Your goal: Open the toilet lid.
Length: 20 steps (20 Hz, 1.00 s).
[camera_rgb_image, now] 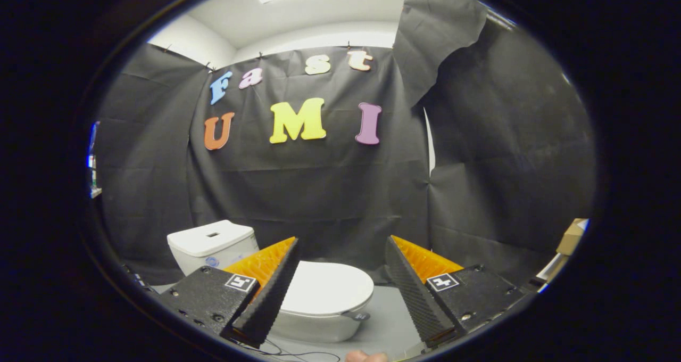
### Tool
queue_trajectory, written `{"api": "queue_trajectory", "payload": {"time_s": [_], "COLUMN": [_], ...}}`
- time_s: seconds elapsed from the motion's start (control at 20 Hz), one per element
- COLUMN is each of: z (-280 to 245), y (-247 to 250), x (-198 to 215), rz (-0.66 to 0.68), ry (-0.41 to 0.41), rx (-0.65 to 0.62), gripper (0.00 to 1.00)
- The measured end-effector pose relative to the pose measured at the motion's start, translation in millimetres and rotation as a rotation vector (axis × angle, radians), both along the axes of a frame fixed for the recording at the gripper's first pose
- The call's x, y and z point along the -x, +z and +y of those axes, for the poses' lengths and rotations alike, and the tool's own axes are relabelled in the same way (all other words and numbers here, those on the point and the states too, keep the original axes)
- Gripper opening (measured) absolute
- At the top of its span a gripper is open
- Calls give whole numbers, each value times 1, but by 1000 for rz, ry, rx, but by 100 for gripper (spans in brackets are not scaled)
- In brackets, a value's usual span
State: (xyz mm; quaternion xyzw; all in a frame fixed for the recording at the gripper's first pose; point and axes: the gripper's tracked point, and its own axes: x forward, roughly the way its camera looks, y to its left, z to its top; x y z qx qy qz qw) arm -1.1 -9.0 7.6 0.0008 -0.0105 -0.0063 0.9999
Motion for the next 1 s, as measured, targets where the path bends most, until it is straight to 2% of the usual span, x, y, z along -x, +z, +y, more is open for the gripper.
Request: {"api": "queue_trajectory", "payload": {"time_s": [0.55, 1.0], "z": [-6, 11], "y": [4, -12], "x": [2, -2], "rz": [-21, -5], "ry": [-21, -18], "rx": [-11, 77], "gripper": [100, 100]}}
